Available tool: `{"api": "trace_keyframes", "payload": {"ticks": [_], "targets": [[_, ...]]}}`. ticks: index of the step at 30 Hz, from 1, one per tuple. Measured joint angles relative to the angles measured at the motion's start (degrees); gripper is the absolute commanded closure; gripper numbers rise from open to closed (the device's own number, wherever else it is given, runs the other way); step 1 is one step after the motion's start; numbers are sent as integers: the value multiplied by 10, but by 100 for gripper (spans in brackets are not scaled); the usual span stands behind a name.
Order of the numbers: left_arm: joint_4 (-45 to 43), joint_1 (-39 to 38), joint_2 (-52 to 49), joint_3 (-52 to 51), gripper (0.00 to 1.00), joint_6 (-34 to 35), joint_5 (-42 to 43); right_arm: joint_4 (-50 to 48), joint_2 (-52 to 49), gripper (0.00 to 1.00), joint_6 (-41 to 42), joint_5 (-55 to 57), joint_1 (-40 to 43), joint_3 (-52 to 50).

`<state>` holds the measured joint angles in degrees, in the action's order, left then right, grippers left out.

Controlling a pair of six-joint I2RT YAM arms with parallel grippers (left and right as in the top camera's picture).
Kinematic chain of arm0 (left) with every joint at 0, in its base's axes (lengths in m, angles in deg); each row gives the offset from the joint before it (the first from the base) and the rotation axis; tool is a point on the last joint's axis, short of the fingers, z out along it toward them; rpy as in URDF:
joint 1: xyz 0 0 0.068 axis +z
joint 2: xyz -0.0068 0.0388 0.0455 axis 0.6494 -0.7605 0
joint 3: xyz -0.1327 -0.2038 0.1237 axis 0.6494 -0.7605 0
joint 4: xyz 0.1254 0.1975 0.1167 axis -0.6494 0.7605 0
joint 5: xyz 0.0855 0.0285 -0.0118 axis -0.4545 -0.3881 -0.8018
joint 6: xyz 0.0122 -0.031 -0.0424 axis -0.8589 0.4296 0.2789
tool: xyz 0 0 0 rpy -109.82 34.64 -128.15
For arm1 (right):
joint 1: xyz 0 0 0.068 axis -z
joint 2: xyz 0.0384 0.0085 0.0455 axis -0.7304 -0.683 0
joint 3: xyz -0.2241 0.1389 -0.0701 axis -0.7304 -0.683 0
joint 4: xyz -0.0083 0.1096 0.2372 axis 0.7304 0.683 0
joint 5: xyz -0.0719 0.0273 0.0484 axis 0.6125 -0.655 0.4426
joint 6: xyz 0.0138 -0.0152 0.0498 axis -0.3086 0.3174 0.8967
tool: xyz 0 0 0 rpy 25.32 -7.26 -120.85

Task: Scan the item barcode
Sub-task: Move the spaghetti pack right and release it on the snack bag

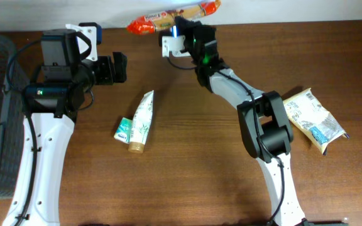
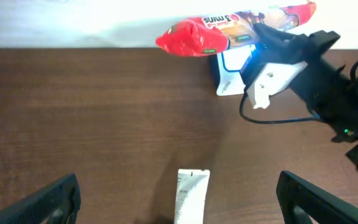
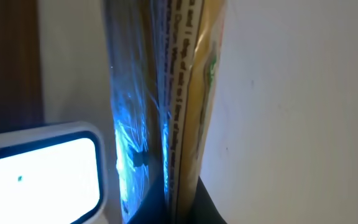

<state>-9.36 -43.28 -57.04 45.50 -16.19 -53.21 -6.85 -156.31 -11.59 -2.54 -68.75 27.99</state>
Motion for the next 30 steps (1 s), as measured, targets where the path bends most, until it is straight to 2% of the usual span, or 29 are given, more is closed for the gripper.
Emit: {"api": "trace_keyframes", "payload": {"ticks": [3, 6, 8, 10, 12, 13, 14, 16, 18, 19, 20, 22, 24, 26, 27, 29, 30], "targets": [[1, 0, 0, 0, 1, 0, 0, 18, -8, 96, 0, -5, 0, 35], [1, 0, 0, 0, 1, 0, 0, 104, -5, 96, 1, -2, 0, 37], [1, 0, 0, 0, 1, 0, 0, 129, 7, 96, 62, 6, 0, 37], [0, 0, 0, 0, 1, 0, 0, 170, 64, 96, 168, 45, -3, 36], [0, 0, 0, 0, 1, 0, 0, 260, 175, 96, 310, 129, -11, 38], [1, 0, 0, 0, 1, 0, 0, 325, 209, 96, 416, 144, -13, 45], [1, 0, 0, 0, 1, 0, 0, 508, 318, 96, 592, 183, -16, 56], [1, 0, 0, 0, 1, 0, 0, 688, 398, 96, 815, 184, -5, 61], [0, 0, 0, 0, 1, 0, 0, 833, 433, 96, 949, 142, 40, 57], [1, 0, 0, 0, 1, 0, 0, 866, 437, 96, 995, 121, 72, 56], [1, 0, 0, 0, 1, 0, 0, 954, 438, 96, 1034, 68, 133, 55], [1, 0, 0, 0, 1, 0, 0, 1020, 437, 96, 1064, 33, 225, 40], [2, 0, 0, 0, 1, 0, 0, 1030, 428, 96, 1076, 14, 300, 11], [1, 0, 0, 0, 1, 0, 0, 974, 414, 96, 1079, -2, 357, -60], [1, 0, 0, 0, 1, 0, 0, 933, 399, 92, 1080, -10, 389, -112], [0, 0, 0, 0, 1, 0, 0, 825, 373, 43, 1081, -19, 450, -227], [1, 0, 0, 0, 1, 0, 0, 804, 369, 33, 1076, -21, 487, -263]]}}
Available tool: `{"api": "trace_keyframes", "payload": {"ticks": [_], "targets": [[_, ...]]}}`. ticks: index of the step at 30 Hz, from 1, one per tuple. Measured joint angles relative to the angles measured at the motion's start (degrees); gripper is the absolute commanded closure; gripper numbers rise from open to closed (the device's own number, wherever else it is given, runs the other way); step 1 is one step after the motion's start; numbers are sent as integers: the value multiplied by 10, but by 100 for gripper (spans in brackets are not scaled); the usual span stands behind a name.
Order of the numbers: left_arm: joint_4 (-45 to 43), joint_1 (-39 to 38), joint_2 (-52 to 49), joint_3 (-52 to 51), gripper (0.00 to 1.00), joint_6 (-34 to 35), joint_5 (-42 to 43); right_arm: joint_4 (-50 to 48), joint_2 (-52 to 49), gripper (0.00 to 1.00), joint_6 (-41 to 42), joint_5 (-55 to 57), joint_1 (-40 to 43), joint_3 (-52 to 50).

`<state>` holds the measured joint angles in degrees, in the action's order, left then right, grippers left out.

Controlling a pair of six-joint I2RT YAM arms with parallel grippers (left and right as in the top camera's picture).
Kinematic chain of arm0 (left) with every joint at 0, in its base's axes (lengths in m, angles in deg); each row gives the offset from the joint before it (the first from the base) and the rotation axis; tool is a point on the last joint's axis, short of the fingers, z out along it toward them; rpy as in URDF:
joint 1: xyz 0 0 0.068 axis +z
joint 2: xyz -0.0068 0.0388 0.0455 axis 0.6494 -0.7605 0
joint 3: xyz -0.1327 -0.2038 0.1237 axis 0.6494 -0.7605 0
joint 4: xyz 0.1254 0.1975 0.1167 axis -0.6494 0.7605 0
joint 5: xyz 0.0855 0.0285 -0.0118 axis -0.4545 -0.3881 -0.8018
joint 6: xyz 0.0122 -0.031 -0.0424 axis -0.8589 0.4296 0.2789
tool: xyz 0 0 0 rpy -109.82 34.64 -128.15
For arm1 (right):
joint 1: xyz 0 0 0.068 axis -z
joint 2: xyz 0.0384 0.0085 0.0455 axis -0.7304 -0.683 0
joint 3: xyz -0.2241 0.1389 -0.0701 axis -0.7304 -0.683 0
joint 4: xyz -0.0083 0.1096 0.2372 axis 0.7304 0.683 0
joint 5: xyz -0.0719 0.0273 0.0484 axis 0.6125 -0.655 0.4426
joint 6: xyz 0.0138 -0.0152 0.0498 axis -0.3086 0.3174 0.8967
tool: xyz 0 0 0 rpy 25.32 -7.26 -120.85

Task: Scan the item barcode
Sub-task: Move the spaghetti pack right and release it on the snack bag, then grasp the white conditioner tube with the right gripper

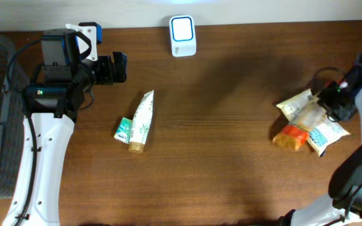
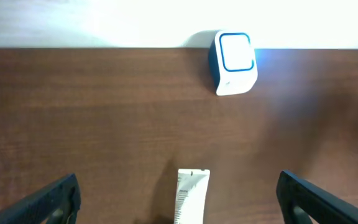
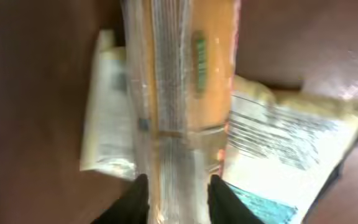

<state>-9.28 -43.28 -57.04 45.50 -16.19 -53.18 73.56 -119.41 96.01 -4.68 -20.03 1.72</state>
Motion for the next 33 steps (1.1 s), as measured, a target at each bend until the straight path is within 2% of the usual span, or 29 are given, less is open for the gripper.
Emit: {"api": "trace_keyframes", "payload": {"ticks": [2, 4, 6, 7, 10, 11, 13, 15, 19, 24, 26, 27, 29, 31, 33], "targets": [[0, 0, 0, 0, 1, 0, 0, 1, 1, 28, -18, -3, 37, -2], [1, 0, 0, 0, 1, 0, 0, 71, 3, 20, -62, -46, 78, 46], [0, 0, 0, 0, 1, 0, 0, 141, 9, 10, -119, -140, 71, 140], [0, 0, 0, 0, 1, 0, 0, 146, 13, 4, -133, -181, 47, 162], [1, 0, 0, 0, 1, 0, 0, 89, 8, 1, -143, -261, -120, 168], [2, 0, 0, 0, 1, 0, 0, 50, -5, 4, -130, -272, -193, 168], [-1, 0, 0, 0, 1, 0, 0, -35, -43, 13, -85, -275, -299, 168], [0, 0, 0, 0, 1, 0, 0, -129, -106, 10, -26, -278, -406, 167], [1, 0, 0, 0, 1, 0, 0, -278, -207, 4, 43, -261, -553, 167], [0, 0, 0, 0, 1, 0, 0, -289, -256, 5, 54, -171, -644, 167], [0, 0, 0, 0, 1, 0, 0, -260, -271, 11, 57, -156, -665, 168], [0, 0, 0, 0, 1, 0, 0, -250, -276, 18, 58, -152, -672, 168], [0, 0, 0, 0, 1, 0, 0, -235, -278, 51, 63, -151, -675, 172], [0, 0, 0, 0, 1, 0, 0, -230, -278, 76, 66, -152, -675, 172], [0, 0, 0, 0, 1, 0, 0, -223, -279, 92, 69, -154, -669, 172]]}}
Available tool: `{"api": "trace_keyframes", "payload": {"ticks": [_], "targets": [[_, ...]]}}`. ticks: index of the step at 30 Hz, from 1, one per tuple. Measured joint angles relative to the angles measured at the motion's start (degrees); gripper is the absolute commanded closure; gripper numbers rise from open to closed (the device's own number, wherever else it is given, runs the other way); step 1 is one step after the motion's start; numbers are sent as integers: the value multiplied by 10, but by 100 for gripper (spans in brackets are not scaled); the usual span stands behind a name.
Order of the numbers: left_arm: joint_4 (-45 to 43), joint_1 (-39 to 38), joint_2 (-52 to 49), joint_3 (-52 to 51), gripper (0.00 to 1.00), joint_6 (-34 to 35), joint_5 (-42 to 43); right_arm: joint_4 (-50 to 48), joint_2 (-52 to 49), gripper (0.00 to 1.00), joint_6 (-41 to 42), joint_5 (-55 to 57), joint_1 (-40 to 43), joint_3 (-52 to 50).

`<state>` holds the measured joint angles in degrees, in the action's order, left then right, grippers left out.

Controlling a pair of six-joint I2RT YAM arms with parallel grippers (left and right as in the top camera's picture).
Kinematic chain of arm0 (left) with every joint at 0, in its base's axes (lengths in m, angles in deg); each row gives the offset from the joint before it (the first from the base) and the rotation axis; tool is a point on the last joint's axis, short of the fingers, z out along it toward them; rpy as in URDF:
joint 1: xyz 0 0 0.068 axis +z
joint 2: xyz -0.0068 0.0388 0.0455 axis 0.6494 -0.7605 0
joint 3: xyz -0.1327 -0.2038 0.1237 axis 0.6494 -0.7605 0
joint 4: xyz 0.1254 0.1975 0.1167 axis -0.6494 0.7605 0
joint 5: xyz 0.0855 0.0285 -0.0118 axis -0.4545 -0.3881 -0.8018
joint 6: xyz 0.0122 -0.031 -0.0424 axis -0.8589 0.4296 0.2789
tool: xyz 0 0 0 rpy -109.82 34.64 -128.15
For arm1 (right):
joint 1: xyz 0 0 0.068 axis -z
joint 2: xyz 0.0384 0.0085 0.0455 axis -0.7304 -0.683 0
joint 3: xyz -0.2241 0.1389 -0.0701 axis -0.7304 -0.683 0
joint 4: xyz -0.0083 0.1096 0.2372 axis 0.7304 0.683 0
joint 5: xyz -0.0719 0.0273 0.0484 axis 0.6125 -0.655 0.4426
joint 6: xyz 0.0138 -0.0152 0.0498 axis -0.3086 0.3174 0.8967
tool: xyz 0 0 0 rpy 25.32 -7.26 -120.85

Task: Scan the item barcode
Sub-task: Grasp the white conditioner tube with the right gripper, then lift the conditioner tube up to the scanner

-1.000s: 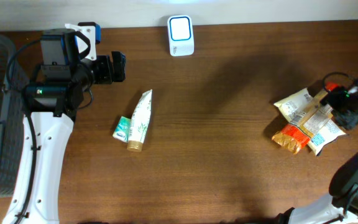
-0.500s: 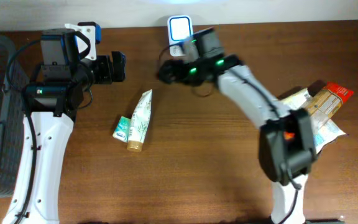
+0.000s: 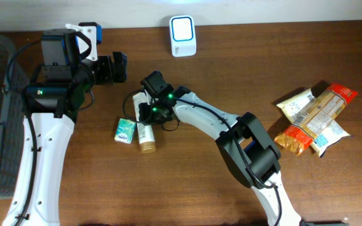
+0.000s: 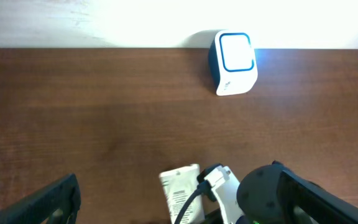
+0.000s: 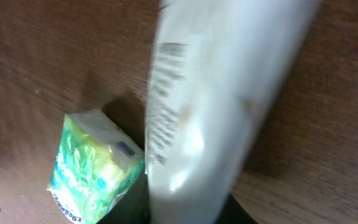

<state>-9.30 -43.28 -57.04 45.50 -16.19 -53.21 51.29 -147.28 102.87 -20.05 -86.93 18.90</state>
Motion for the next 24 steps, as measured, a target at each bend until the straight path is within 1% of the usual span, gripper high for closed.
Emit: {"api": "trace_keyframes", "payload": {"ticks": [2, 4, 5, 6, 7, 8, 9, 12, 13, 15, 16, 18, 20, 21, 22, 24], "targets": [[0, 0, 0, 0, 1, 0, 0, 14, 0, 92, -6, -25, 10, 4], [0, 0, 0, 0, 1, 0, 0, 65, 1, 91, -56, -85, 47, 5], [0, 0, 0, 0, 1, 0, 0, 106, 5, 84, -89, -108, 71, 5], [0, 0, 0, 0, 1, 0, 0, 149, 9, 74, -119, -117, 94, 5], [0, 0, 0, 0, 1, 0, 0, 172, 10, 56, -135, -119, 108, 6], [0, 0, 0, 0, 1, 0, 0, 209, 11, 45, -165, -121, 138, 5], [0, 0, 0, 0, 1, 0, 0, 215, 11, 43, -179, -120, 152, 4], [0, 0, 0, 0, 1, 0, 0, 233, 11, 41, -221, -152, 200, 3], [0, 0, 0, 0, 1, 0, 0, 242, 11, 32, -232, -174, 216, 3], [0, 0, 0, 0, 1, 0, 0, 277, 11, 31, -258, -206, 234, 3], [0, 0, 0, 0, 1, 0, 0, 303, 11, 33, -286, -222, 242, 3], [0, 0, 0, 0, 1, 0, 0, 321, 11, 45, -308, -231, 239, 2], [0, 0, 0, 0, 1, 0, 0, 322, 11, 73, -315, -237, 218, 3], [0, 0, 0, 0, 1, 0, 0, 326, 11, 92, -317, -238, 202, 13], [0, 0, 0, 0, 1, 0, 0, 327, 11, 96, -317, -239, 192, 28], [0, 0, 0, 0, 1, 0, 0, 329, 25, 96, -313, -241, 160, 87]]}}
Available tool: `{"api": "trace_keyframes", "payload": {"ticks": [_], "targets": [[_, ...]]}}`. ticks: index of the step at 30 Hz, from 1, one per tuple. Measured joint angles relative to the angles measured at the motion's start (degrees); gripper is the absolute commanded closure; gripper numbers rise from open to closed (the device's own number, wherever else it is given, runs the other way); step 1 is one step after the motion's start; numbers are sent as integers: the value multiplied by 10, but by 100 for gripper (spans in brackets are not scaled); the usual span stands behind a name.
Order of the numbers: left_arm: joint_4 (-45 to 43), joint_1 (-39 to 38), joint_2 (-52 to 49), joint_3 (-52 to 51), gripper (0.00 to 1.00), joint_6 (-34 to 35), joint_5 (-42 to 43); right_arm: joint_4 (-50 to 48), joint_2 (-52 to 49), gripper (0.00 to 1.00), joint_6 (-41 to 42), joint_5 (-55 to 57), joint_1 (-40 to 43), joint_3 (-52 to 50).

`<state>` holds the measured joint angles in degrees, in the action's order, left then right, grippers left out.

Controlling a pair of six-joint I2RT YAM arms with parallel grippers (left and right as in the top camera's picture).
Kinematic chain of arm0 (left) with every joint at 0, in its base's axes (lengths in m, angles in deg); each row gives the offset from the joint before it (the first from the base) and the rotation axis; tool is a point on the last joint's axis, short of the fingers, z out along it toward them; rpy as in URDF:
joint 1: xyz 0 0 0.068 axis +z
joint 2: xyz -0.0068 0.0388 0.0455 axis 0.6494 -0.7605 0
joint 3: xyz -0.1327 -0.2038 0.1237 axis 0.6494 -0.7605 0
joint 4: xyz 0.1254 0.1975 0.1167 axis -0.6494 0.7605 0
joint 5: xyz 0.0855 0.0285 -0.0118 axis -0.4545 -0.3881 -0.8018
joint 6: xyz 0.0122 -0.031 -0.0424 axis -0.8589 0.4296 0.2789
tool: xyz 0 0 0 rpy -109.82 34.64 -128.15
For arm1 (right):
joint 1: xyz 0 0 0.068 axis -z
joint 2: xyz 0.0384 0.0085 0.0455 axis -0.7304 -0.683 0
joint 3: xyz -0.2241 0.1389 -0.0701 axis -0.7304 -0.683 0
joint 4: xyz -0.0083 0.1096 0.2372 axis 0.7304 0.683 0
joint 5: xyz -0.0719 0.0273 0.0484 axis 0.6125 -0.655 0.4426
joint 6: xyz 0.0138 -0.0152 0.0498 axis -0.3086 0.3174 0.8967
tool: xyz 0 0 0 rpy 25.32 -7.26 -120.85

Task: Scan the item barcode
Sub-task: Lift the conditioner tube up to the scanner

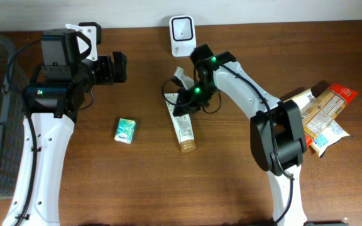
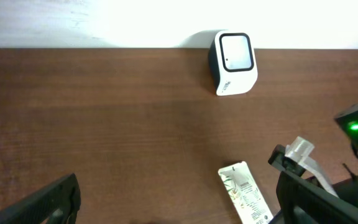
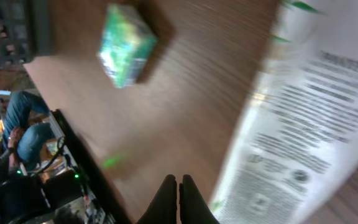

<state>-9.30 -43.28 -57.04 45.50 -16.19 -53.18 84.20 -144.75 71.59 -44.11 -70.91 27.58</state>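
Observation:
A white tube (image 1: 182, 125) with leaf print lies flat mid-table, text side up and cap toward the front; it also shows as the tube (image 2: 244, 193) and, blurred, as the tube (image 3: 309, 124). The white scanner (image 1: 181, 27) stands at the back edge, seen as the scanner (image 2: 234, 61) too. My right gripper (image 1: 184, 99) hovers by the tube's flat end, and the right gripper (image 3: 179, 199) is shut on nothing, beside the tube. My left gripper (image 1: 115, 68) stays open at the back left, the left gripper (image 2: 179, 205) holding nothing.
A small green packet (image 1: 125, 130) lies left of the tube and appears as the packet (image 3: 126, 43). Snack packs (image 1: 319, 119) are piled at the right edge. A dark basket stands off the table's left side.
The tube has moved right, away from the green packet, and now lies text side up. My right gripper is shut and empty beside its flat end. The scanner's blue light is off.
My right gripper held a red-orange snack pack against the lit scanner. Then it had that pack over the other packs at the right. Then it was at the tube beside the green packet. Now the tube lies further right below the scanner. The left arm stayed still.

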Motion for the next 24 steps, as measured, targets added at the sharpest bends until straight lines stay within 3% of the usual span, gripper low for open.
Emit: {"api": "trace_keyframes", "payload": {"ticks": [3, 7, 12, 16, 19, 22, 24], "targets": [[0, 0, 0, 0, 1, 0, 0, -2, 18, 96, 46, 57, -63, -2], [0, 0, 0, 0, 1, 0, 0, -3, 19, 96, 171, 224, -166, -96], [0, 0, 0, 0, 1, 0, 0, 42, 19, 96, 249, 384, -88, -110], [0, 0, 0, 0, 1, 0, 0, -43, 19, 96, 231, 466, 12, -111], [0, 0, 0, 0, 1, 0, 0, -156, 19, 95, 217, 433, 83, -115], [1, 0, 0, 0, 1, 0, 0, -289, 19, 87, 188, 266, 118, -118], [0, 0, 0, 0, 1, 0, 0, -316, 19, 86, 183, 207, 112, -118]]}}
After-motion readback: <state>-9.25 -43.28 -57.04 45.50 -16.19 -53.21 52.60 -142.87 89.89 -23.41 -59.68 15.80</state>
